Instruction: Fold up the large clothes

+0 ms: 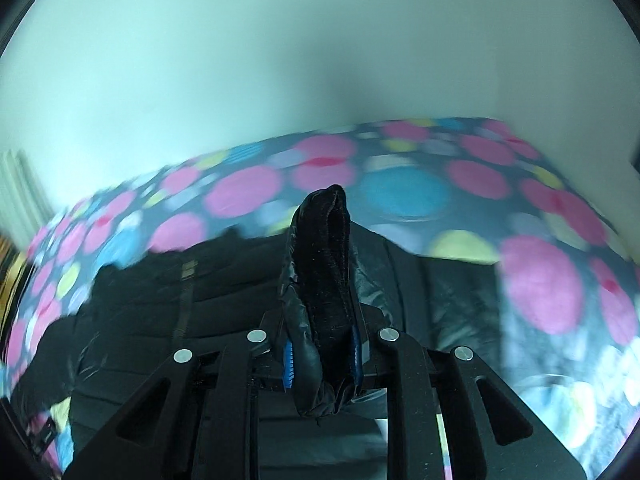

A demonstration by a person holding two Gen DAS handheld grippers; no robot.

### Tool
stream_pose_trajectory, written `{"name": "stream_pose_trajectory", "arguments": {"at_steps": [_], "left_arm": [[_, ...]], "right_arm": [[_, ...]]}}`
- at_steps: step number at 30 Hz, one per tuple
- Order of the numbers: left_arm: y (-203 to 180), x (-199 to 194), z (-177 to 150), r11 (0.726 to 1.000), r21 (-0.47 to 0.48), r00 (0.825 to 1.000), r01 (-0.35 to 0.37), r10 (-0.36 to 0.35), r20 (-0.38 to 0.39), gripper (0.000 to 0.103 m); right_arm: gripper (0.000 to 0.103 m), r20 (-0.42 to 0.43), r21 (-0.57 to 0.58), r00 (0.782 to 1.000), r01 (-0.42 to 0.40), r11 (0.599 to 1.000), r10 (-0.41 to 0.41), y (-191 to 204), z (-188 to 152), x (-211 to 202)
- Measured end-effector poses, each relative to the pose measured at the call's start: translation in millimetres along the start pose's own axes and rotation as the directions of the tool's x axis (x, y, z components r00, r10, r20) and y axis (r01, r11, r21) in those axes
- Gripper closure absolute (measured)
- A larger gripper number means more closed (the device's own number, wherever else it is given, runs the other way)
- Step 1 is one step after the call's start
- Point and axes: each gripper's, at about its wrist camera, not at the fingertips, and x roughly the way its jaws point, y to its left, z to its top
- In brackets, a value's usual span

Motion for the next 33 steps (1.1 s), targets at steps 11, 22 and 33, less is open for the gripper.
{"name": "stream_pose_trajectory", "arguments": {"at_steps": [11,22,33], "left_arm": [[1.0,1.1,0.4,1.000,-0.009,1.000,0.011,-0.011,-0.006,0.002],[5.3,2.7,0.9,0.999,-0.026,0.999,0.034,-0.034,-0.013,0.002],[5.9,2.8,1.6,0.999,-0.028,0.999,0.035,-0.035,-0.016,0.002]], "right_arm": [[0.083,-0.090,-0.271,0.970,-0.242,0.932,0.226,189.4,-31.8,14.4],[0.083,-0.267,-0.379,0.917,-0.382,0.843,0.295,261.4,-88.1,34.0],[0.078,-0.369,-0.431,0.877,-0.455,0.779,0.308,279.9,-111.3,47.6]]}}
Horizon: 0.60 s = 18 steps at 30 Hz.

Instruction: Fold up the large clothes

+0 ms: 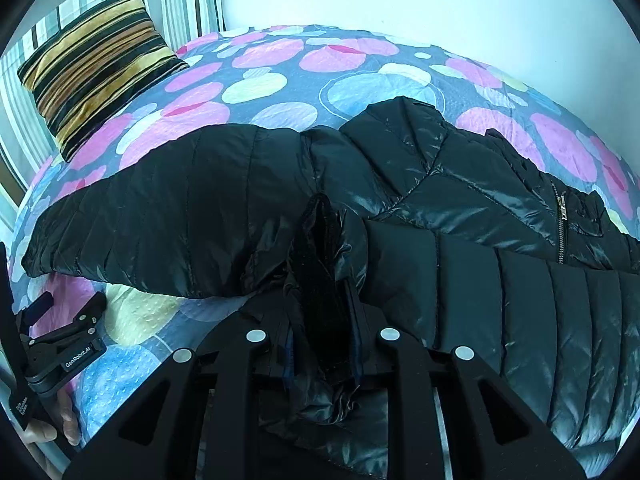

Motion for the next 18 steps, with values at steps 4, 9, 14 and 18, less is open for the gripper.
{"name": "stream_pose_trajectory", "arguments": {"at_steps": [4,9,14,18], "left_arm": [[0.0,-0.1,-0.2,1.000,-0.001,1.000,0.001,-0.001,0.000,0.002],[0.5,0.1,-0.2,1.000,-0.005,1.000,0.005,-0.005,-0.002,0.002],[1.0,0.0,0.0,1.000,-0.004,1.000,0.005,-0.005,-0.002,0.002],[0.7,-0.1,0.0,1.000,-0.004,1.000,0.004,-0.004,-0.002,0.002]], "right_arm": [[0.066,0.010,0.022,1.000,-0.026,0.999,0.026,-4.4,-2.1,-10.5],[0.063,0.060,0.064,0.996,-0.070,0.995,0.066,-22.8,-11.7,-50.6],[0.063,0.150,0.173,0.989,-0.020,0.985,-0.007,-80.3,-26.3,-101.6],[0.074,0.168,0.322,0.963,0.149,0.935,-0.212,-163.0,-41.2,-132.7]]}}
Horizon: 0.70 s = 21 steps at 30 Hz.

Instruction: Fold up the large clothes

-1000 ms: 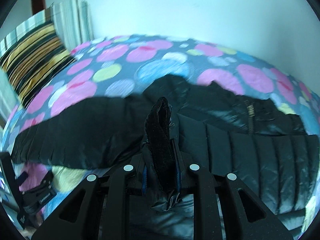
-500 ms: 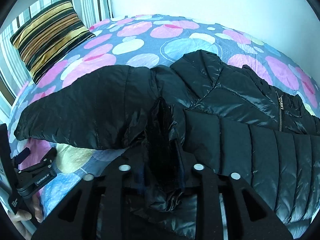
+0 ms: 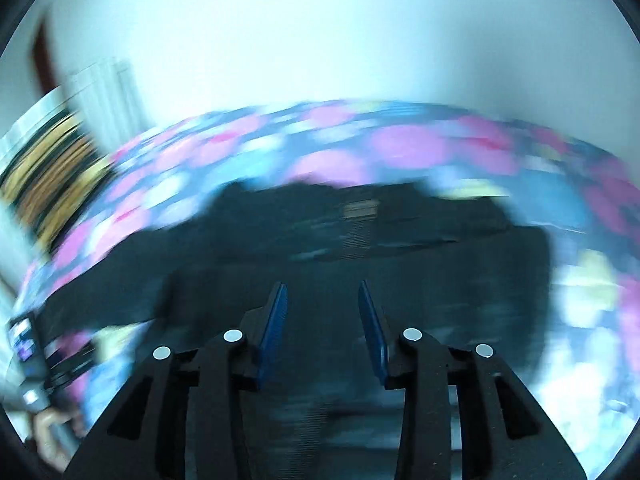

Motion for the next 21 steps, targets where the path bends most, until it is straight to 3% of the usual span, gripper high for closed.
{"name": "stream_pose_trajectory", "arguments": {"at_steps": [2,4,6,9,13,17,21], "left_arm": [[0.5,0.1,-0.1,1.000,0.000,1.000,0.000,0.000,0.000,0.002],[0.5,0.1,0.0,1.000,0.000,1.000,0.001,-0.001,0.000,0.002],[0.5,0.2,-0.2,1.000,0.000,1.000,0.001,-0.001,0.000,0.002],[0.6,0.1,-0.1,1.000,0.000,1.000,0.001,-0.001,0.000,0.002],[0.4,-0.1,0.0,1.000,0.001,1.000,0.000,0.000,0.000,0.002],[0.6,0.1,-0.1,1.000,0.001,1.000,0.000,0.000,0.000,0.002],[0.8,0.0,-0.3,1.000,-0.002,1.000,0.003,-0.003,0.000,0.002]], "right_arm": [[0.076,0.001,0.099,0.992,0.122,0.988,-0.123,-54.6,8.8,1.5],[0.076,-0.009,0.196,0.965,0.260,0.945,-0.264,-112.8,16.8,7.6],[0.076,-0.046,0.252,0.936,0.349,0.903,-0.349,-152.5,21.5,20.2],[0.077,-0.111,0.291,0.942,0.337,0.896,-0.318,-180.1,23.2,48.2],[0.093,-0.115,0.178,0.949,0.310,0.934,-0.293,-154.6,20.5,77.0],[0.094,-0.229,0.146,0.951,0.247,0.958,-0.210,-140.5,7.4,124.1],[0.094,-0.203,0.112,0.949,0.269,0.957,-0.243,-130.5,6.7,128.9]]}}
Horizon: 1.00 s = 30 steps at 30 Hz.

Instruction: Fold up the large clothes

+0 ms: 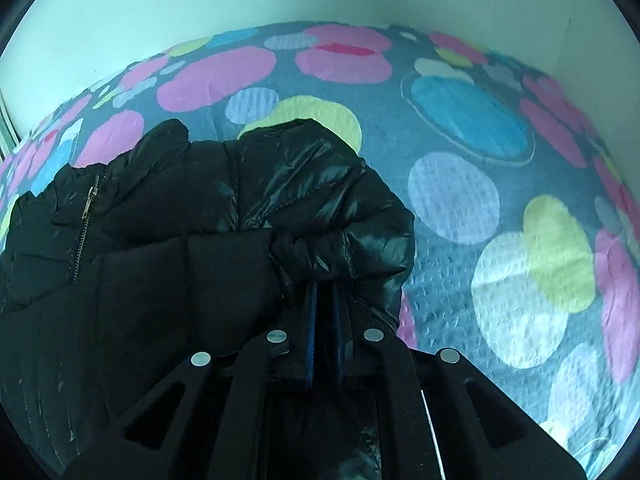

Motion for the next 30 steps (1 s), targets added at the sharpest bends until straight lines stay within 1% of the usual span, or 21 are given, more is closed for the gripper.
{"name": "stream_pose_trajectory", "arguments": {"at_steps": [2,5,7,10,12,14,15,16,20,23,26,28,30], "left_arm": [[-0.2,0.3,0.2,1.000,0.002,1.000,-0.002,0.002,-0.001,0.002],[-0.1,0.1,0.1,1.000,0.001,1.000,-0.001,0.001,0.000,0.002],[-0.2,0.2,0.1,1.000,0.002,1.000,-0.002,0.002,-0.001,0.002],[0.0,0.3,0.1,1.000,0.001,1.000,-0.001,0.001,-0.001,0.002],[-0.2,0.4,0.2,1.000,0.001,1.000,-0.001,0.001,-0.001,0.002],[-0.1,0.1,0.1,1.000,0.002,1.000,-0.003,0.003,-0.001,0.002],[0.2,0.0,0.1,1.000,0.002,1.000,-0.002,0.002,0.000,0.002],[0.3,0.4,0.2,1.000,0.001,1.000,-0.001,0.001,-0.001,0.002],[0.3,0.5,0.2,1.000,-0.001,1.000,0.000,0.000,-0.002,0.002],[0.9,0.7,-0.4,1.000,-0.003,1.000,0.004,-0.004,-0.005,0.002],[1.8,0.7,-0.2,1.000,-0.010,1.000,0.011,-0.011,-0.006,0.002],[2.6,1.6,0.1,1.000,-0.015,1.000,0.017,-0.018,-0.009,0.002],[2.8,1.8,0.2,1.000,-0.015,1.000,0.017,-0.017,-0.009,0.002]], "right_arm": [[0.094,0.022,0.017,1.000,-0.023,1.000,0.022,-4.4,1.0,-13.3],[0.094,0.072,0.084,0.996,-0.065,0.994,0.059,-19.5,-6.3,-41.2],[0.094,0.101,0.094,0.993,-0.078,0.992,0.068,-24.1,-17.2,-59.7],[0.094,0.107,0.092,0.991,-0.095,0.991,0.085,-25.4,-34.1,-70.7],[0.094,0.090,0.082,0.992,-0.094,0.992,0.086,-22.0,-43.2,-67.7],[0.094,0.040,0.055,0.996,-0.086,0.995,0.084,-15.3,-50.8,-47.5],[0.095,0.015,0.056,0.995,-0.095,0.994,0.095,-14.2,-53.0,-35.6],[0.095,0.009,0.059,0.995,-0.101,0.993,0.101,-13.2,-55.4,-26.8],[0.095,0.031,0.035,0.997,-0.076,0.996,0.075,-6.6,-57.8,-27.5],[0.096,0.043,0.054,0.995,-0.097,0.994,0.095,-11.3,-57.1,-31.4],[0.095,0.070,0.060,0.994,-0.091,0.994,0.087,-12.6,-55.7,-43.9],[0.086,0.091,0.076,0.992,-0.093,0.993,0.086,-13.4,-55.1,-56.0],[0.066,0.115,0.085,0.988,-0.109,0.990,0.099,-12.9,-58.0,-69.3]]}}
